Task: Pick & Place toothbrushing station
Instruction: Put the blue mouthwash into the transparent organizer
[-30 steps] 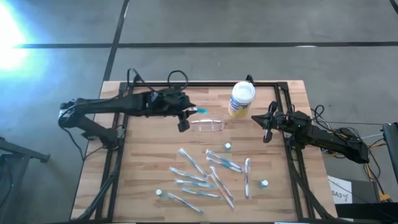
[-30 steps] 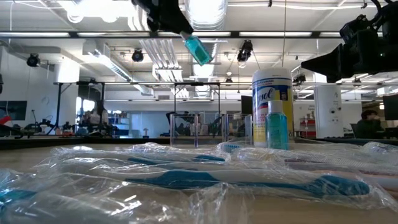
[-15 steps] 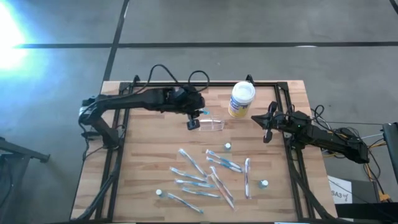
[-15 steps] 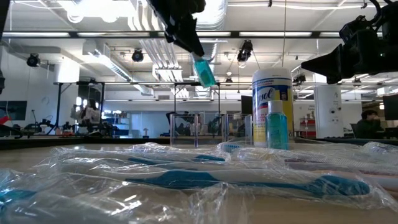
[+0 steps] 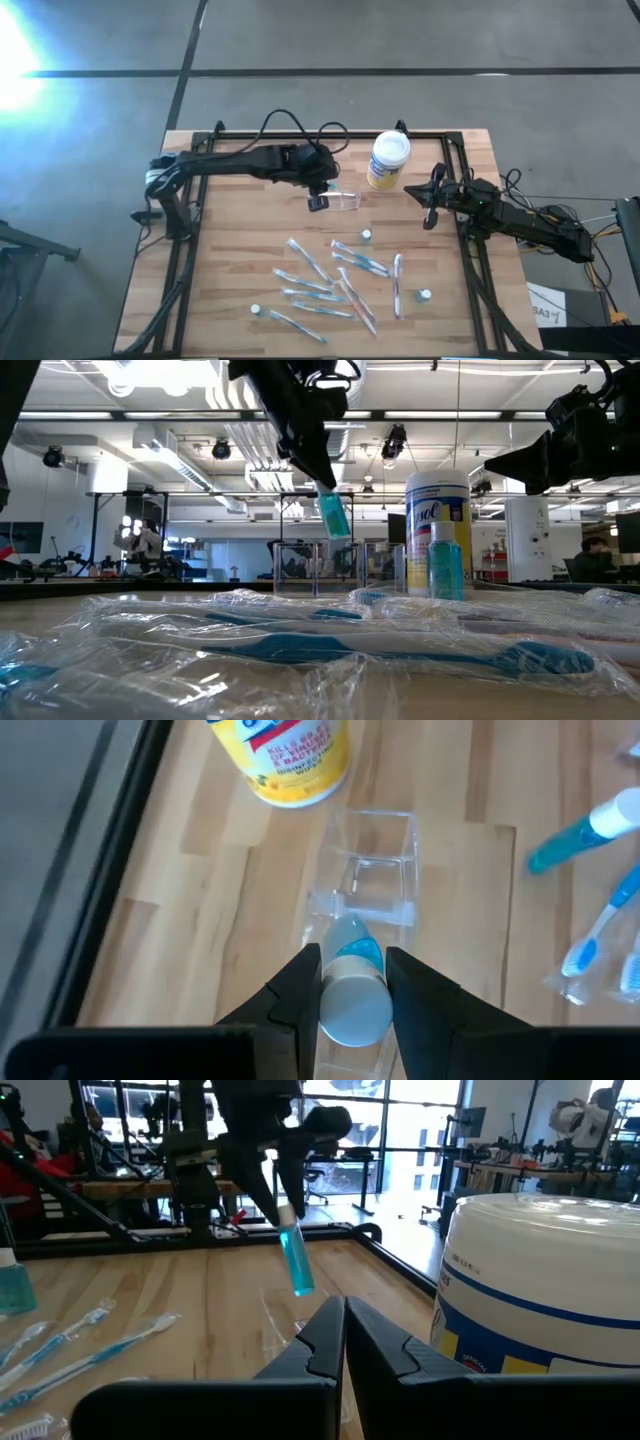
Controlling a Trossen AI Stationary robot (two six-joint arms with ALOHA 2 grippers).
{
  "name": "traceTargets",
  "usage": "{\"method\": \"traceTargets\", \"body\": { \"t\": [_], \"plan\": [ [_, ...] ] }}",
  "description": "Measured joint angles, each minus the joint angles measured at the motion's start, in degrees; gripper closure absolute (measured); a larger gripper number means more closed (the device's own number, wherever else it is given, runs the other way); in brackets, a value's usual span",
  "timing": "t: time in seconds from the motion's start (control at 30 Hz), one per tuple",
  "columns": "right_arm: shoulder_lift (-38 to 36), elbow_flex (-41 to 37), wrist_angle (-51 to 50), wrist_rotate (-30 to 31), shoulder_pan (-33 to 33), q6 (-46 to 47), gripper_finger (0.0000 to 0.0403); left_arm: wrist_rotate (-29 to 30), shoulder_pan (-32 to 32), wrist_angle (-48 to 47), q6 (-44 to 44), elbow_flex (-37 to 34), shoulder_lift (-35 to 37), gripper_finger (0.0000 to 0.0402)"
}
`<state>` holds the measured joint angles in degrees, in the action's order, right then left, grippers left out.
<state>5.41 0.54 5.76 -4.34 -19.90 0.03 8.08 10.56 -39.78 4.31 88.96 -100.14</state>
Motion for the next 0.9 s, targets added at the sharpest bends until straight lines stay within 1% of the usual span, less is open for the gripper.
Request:
{"method": "traceTargets", "body": {
  "t": [0.37,0.77,0.9],
  "plan": [
    [0.00,0.00,0.04,0.00,0.00,0.00,0.0394,-4.58,2.92,-0.47,-3.12,1.09,-2.97,0.0303],
    [0.00,0.00,0.09,-0.02,0.00,-0.02,0.0394,-4.72,4.27,-3.99,-3.76,4.30,-5.78,0.0303],
    [-0.02,0.00,0.11,-0.02,0.00,-0.02,0.0394,-6.01,4.73,-5.78,-3.76,6.15,-7.13,0.0303]
  ]
}}
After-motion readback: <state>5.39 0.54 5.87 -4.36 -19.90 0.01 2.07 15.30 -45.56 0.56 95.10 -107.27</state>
